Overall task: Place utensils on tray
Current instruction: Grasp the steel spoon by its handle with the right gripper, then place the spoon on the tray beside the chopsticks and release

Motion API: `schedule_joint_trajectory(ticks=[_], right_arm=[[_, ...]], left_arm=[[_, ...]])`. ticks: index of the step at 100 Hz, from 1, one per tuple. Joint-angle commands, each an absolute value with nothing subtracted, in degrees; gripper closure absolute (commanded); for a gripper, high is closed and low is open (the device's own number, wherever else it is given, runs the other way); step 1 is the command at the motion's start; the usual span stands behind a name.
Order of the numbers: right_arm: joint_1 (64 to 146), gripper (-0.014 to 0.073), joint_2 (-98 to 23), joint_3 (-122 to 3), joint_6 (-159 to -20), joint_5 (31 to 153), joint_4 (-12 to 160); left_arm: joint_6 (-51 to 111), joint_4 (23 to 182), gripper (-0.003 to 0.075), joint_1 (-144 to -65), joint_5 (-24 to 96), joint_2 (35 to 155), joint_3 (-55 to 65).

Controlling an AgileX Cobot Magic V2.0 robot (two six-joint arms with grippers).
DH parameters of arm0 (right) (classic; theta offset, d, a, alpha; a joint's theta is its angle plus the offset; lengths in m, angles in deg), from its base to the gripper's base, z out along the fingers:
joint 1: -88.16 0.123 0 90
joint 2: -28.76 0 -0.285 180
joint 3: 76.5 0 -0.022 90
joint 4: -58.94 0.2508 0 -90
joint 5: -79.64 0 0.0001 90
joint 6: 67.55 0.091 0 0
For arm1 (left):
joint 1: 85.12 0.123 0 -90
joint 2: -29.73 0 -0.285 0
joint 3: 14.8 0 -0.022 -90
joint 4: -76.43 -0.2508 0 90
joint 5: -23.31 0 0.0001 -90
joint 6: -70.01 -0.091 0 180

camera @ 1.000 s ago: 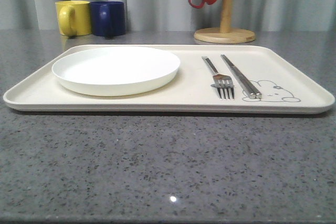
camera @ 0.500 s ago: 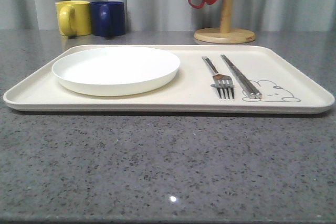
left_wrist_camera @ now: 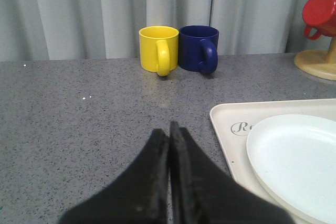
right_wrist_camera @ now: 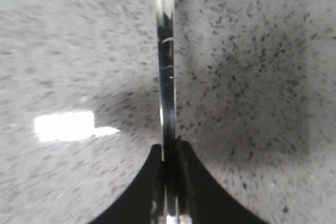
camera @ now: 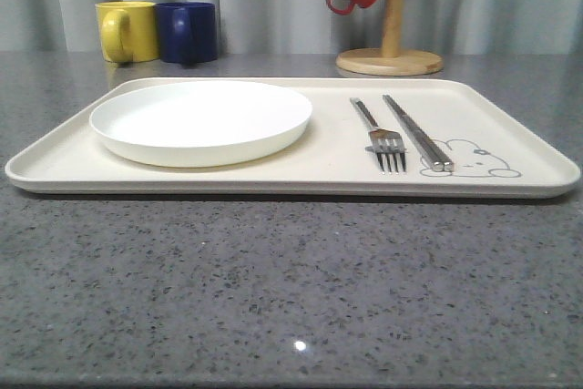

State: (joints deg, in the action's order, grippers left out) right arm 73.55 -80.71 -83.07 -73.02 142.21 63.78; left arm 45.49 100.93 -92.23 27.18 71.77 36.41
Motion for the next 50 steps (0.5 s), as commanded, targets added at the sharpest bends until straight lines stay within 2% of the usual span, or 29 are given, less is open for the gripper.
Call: schedule_joint_trajectory(ticks=[1, 21, 50], right_arm=[[74.4, 0.0622, -75.2, -86.2, -72.7, 143.6, 64.9], [80.3, 0.062, -68.7, -86.4, -65.4, 144.9, 64.9], [96.8, 0.062, -67.6, -85.9, -55.1, 142.9, 63.7]], left_arm=[[45.5, 101.1, 0.0738, -92.4, 22.7, 71.8, 34.8], [45.5, 101.1, 0.0738, -92.4, 22.7, 71.8, 34.8], [45.5, 101.1, 0.0738, -92.4, 22.7, 71.8, 34.8]])
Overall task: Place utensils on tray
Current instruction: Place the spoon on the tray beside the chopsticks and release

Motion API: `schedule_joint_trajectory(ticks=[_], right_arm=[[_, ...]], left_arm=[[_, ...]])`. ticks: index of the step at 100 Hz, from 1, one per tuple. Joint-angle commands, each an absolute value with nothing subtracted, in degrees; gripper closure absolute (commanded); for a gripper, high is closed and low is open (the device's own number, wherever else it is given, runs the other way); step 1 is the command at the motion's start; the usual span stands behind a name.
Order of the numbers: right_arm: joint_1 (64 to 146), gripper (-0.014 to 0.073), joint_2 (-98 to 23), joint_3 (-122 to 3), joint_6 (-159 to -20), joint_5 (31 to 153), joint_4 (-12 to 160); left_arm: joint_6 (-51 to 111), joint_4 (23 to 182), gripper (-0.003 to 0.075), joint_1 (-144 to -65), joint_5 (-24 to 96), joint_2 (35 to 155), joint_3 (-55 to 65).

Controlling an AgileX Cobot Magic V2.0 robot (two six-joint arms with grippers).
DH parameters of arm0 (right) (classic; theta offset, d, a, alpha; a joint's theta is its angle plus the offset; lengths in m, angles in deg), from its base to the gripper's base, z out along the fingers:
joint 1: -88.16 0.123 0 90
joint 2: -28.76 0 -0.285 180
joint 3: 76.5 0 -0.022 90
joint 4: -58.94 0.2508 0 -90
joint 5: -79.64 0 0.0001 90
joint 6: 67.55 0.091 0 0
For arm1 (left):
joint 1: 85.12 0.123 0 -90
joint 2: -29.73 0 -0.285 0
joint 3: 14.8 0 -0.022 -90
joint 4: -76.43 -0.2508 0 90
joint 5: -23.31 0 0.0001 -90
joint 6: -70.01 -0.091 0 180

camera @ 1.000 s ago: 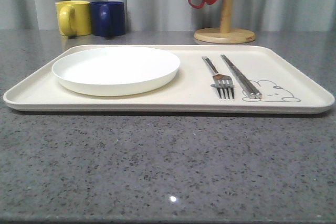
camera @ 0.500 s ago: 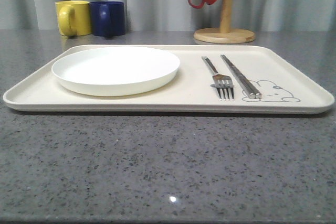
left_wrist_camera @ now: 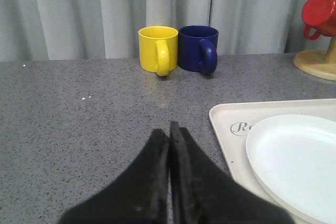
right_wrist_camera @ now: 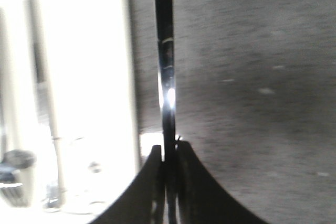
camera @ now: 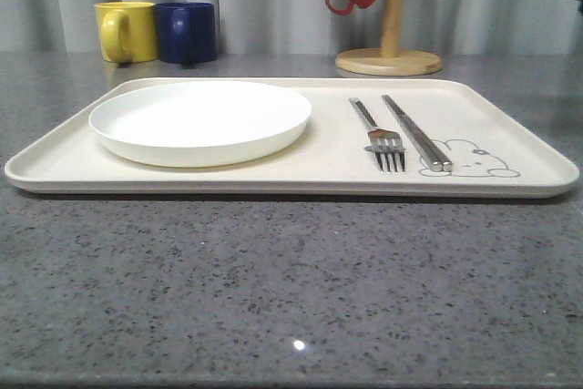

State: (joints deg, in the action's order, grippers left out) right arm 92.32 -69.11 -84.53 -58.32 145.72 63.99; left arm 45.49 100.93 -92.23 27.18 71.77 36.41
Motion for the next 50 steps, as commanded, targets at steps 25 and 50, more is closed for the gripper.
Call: schedule_joint_trajectory(ticks=[25, 50], right_arm=[[105.1, 0.062, -72.7, -85.2, -47.8, 138.8, 60.1], [106.0, 0.0617, -78.5, -85.1, -47.0, 138.7, 60.1]], left_arm=[[45.5, 101.1, 0.0738, -92.4, 22.7, 71.8, 34.8], [45.5, 101.1, 0.0738, -92.4, 22.7, 71.8, 34.8]])
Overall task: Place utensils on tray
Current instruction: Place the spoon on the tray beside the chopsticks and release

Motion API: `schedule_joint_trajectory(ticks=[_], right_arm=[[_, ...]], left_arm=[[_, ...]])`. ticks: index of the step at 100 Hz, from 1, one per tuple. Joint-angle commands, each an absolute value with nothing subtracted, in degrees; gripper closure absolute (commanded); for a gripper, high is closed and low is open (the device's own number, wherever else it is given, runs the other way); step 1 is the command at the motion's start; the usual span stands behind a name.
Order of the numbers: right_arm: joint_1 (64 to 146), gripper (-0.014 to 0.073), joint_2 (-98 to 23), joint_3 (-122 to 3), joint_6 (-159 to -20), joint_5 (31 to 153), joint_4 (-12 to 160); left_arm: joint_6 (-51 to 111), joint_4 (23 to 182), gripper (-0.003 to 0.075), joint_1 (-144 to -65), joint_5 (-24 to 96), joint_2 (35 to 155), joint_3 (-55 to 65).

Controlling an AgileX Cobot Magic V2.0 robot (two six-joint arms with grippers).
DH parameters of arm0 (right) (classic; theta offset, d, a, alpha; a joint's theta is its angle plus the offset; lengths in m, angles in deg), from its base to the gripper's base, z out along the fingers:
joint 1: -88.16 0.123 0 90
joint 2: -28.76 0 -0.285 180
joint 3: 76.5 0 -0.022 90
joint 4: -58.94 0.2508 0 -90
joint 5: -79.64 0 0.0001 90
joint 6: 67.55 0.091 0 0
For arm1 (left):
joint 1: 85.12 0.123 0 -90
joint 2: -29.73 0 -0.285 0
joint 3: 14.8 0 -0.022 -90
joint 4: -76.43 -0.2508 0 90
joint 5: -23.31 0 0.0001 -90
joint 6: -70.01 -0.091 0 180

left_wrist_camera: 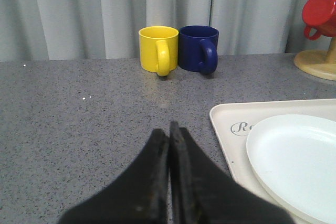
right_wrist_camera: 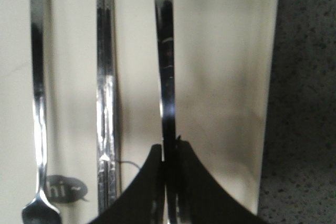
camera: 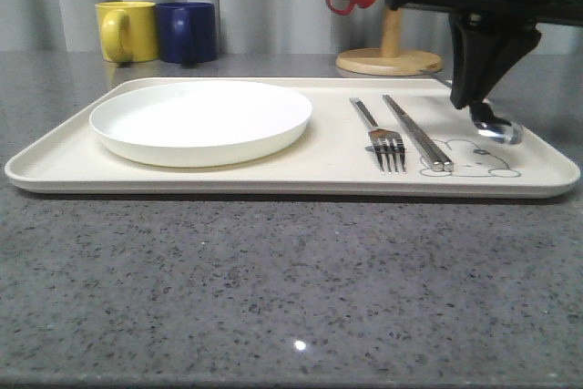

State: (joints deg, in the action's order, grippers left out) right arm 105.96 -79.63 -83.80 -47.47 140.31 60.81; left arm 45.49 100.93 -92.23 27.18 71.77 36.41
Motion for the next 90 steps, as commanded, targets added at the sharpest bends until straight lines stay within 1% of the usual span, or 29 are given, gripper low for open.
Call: schedule_joint_trajectory(ticks=[1, 8, 12, 17, 27, 32, 39, 68, 79, 90], right_arm=[[106.0, 0.0616, -78.7, -85.1, -47.0, 138.7, 60.1], [106.0, 0.0591, -79.4, -85.1, -46.6, 138.8, 60.1], [106.0, 0.0557, -79.5, -85.1, -46.5, 138.8, 60.2], [106.0, 0.0502, -79.5, -85.1, -46.5, 138.8, 60.4], [106.0, 0.0358, -79.5, -85.1, -46.5, 138.9, 60.4], [106.0, 0.0301, -79.5, -85.1, -46.5, 138.9, 60.4], [106.0, 0.0256, -79.3, -85.1, -46.5, 138.9, 60.4], [105.5, 0.0251, -74.1, -85.1, -48.7, 137.7, 56.1], [104.1, 0.0251, -69.7, -84.2, -51.3, 135.6, 55.6], [101.5, 0.0251, -63.0, -79.4, -51.8, 131.6, 55.1]], left_arm=[[45.5, 101.1, 0.0738, -92.4, 22.7, 71.8, 34.8], [45.5, 101.1, 0.0738, -92.4, 22.7, 71.8, 34.8], [45.5, 101.1, 0.0738, -92.4, 22.7, 71.8, 34.8], [45.5, 101.1, 0.0738, -92.4, 22.7, 71.8, 34.8], [45.5, 101.1, 0.0738, -92.4, 22.7, 71.8, 34.8], [45.5, 101.1, 0.0738, -92.4, 22.7, 71.8, 34.8], [45.5, 101.1, 0.0738, -92.4, 22.7, 71.8, 34.8], [45.5, 101.1, 0.0738, -92.4, 22.7, 71.8, 34.8], [45.5, 101.1, 0.0738, -92.4, 22.7, 71.8, 34.8], [45.5, 101.1, 0.0738, -92.4, 22.7, 71.8, 34.8]])
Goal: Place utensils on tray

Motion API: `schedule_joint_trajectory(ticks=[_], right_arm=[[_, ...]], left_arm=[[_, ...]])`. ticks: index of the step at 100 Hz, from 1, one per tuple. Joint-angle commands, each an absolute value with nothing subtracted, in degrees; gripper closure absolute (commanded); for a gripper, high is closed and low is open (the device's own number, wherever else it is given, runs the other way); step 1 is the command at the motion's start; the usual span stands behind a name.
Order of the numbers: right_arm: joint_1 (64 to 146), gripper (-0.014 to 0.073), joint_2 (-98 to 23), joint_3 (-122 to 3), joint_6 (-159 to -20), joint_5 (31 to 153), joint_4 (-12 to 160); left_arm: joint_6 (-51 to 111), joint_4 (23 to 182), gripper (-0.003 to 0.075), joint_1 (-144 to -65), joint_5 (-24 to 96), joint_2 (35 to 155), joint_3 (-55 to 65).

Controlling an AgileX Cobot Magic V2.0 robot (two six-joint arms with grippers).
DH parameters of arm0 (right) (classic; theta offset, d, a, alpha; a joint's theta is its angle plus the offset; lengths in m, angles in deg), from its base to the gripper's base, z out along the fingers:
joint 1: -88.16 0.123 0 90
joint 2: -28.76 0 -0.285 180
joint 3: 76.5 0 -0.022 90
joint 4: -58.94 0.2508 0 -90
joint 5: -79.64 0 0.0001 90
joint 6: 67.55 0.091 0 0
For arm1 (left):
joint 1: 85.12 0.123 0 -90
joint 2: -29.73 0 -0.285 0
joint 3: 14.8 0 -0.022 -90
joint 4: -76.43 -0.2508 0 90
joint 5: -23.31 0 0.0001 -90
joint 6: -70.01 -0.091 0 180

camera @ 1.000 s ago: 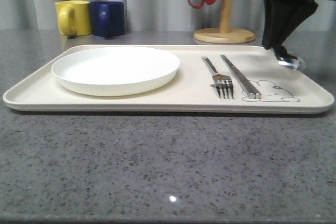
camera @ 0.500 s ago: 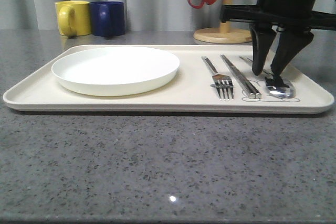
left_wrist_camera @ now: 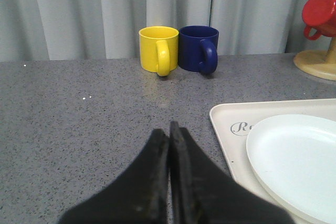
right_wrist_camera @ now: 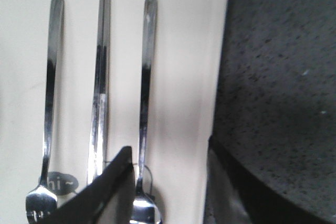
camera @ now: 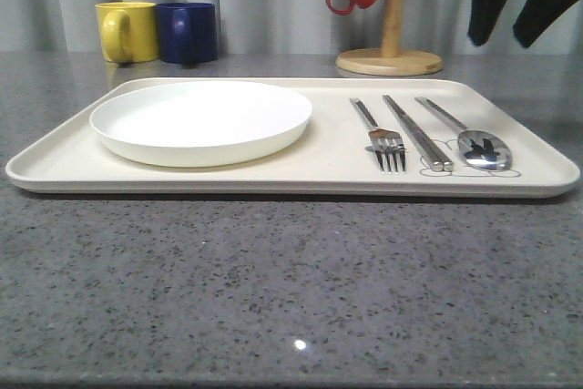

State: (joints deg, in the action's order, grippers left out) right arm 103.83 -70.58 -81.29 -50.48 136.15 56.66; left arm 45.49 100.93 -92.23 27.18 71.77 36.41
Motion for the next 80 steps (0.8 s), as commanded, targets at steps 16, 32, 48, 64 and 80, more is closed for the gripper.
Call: schedule_joint_trajectory(ticks=[16, 32, 48, 64, 80], right_arm=[[96.4, 0.0251, -51.5, -69.1, -51.8, 126.0, 53.6], [93.3, 0.0251, -39.1, -57.9, -51.8, 119.6, 49.9], [92.8, 0.0255, -27.5, -46.8, -51.8, 111.7, 47.5], [92.8, 0.0256, -17.0, -36.7, -51.8, 104.5, 47.4], [92.8, 0.0421, -9.0, -29.8, -51.8, 97.8, 47.4]], left_arm=[[45.5, 101.1, 0.0738, -92.4, 22.7, 71.8, 34.8], [45.5, 101.1, 0.0738, -92.4, 22.7, 71.8, 34.8], [45.5, 101.1, 0.0738, -92.4, 22.7, 71.8, 34.8], [45.5, 101.1, 0.0738, -92.4, 22.7, 71.8, 34.8], [45.5, 101.1, 0.0738, -92.4, 22.8, 71.8, 34.8]])
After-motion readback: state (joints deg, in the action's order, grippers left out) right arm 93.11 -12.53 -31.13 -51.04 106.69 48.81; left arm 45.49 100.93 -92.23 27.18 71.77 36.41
